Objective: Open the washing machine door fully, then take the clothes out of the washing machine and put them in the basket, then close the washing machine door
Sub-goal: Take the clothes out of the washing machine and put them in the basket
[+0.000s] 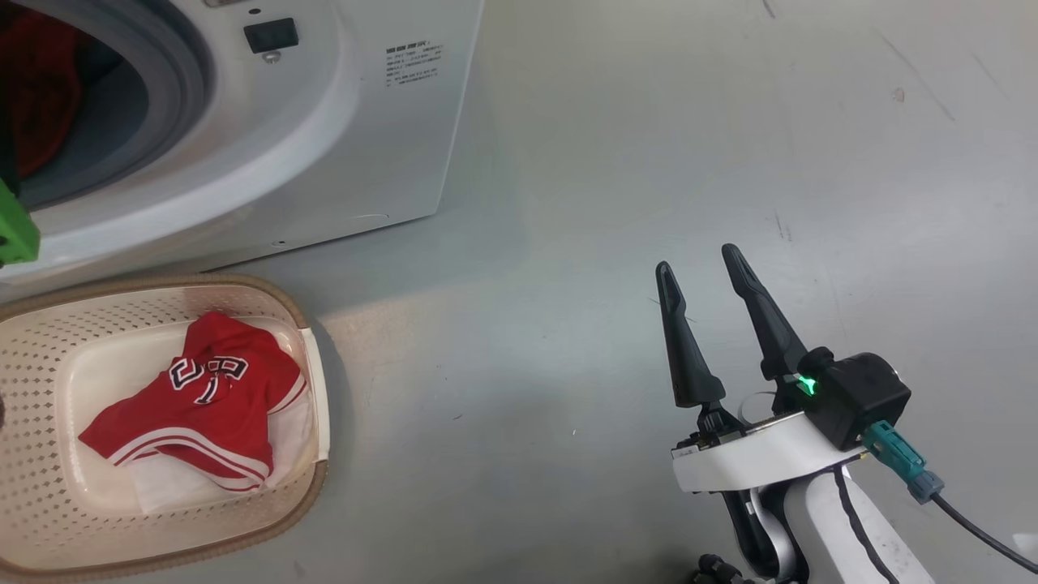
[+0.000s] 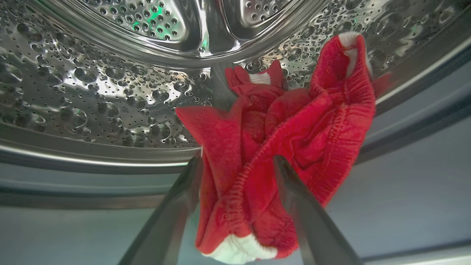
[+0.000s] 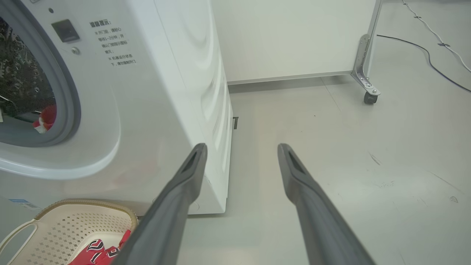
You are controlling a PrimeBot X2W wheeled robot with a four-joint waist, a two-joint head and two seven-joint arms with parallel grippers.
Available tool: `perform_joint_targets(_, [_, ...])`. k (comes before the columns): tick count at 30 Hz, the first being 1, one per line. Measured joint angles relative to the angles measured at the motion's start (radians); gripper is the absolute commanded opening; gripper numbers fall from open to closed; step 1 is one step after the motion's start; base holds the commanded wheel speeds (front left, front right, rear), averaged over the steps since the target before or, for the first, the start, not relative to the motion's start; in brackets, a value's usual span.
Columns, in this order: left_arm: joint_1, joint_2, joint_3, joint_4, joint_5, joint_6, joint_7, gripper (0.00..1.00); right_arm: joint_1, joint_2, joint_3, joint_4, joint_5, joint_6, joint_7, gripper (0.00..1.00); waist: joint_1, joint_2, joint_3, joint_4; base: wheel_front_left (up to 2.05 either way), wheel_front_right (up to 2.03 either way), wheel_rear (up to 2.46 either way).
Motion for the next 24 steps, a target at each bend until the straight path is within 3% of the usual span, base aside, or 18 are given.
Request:
perform_joint_targets(20, [-0.113, 0.012, 0.002, 0.163, -0.003, 0.000, 0.037, 1.00, -0.035, 0.004, 0.016, 0.009, 0.017, -0.013, -0.003, 1.00, 0.0000, 0.0000, 0.030, -0.037, 0.00, 0.00, 0.00])
perform_joint_targets(21, [-0.119, 0.012, 0.001, 0.168, -0.003, 0.000, 0.036, 0.79, -0.036, 0.004, 0.017, 0.008, 0.020, -0.013, -0.003, 1.00, 0.0000, 0.0000, 0.031, -0.038, 0.00, 0.00, 0.00])
perform_joint_targets(22, [-0.123, 0.012, 0.000, 0.173, -0.003, 0.000, 0.035, 0.23, -0.037, 0.004, 0.017, 0.007, 0.022, -0.016, -0.003, 1.00, 0.0000, 0.0000, 0.032, -0.039, 0.00, 0.00, 0.00])
perform_joint_targets(23, [-0.127, 0.012, -0.001, 0.178, -0.003, 0.000, 0.035, 0.00, -0.038, 0.004, 0.017, 0.007, 0.023, -0.020, -0.003, 1.00, 0.0000, 0.0000, 0.033, -0.040, 0.00, 0.00, 0.00])
perform_joint_targets(24, [-0.130, 0.012, -0.002, 0.182, -0.001, 0.000, 0.034, 0.00, -0.040, 0.004, 0.017, 0.006, 0.023, -0.020, -0.003, 1.00, 0.0000, 0.0000, 0.034, -0.041, 0.00, 0.00, 0.00])
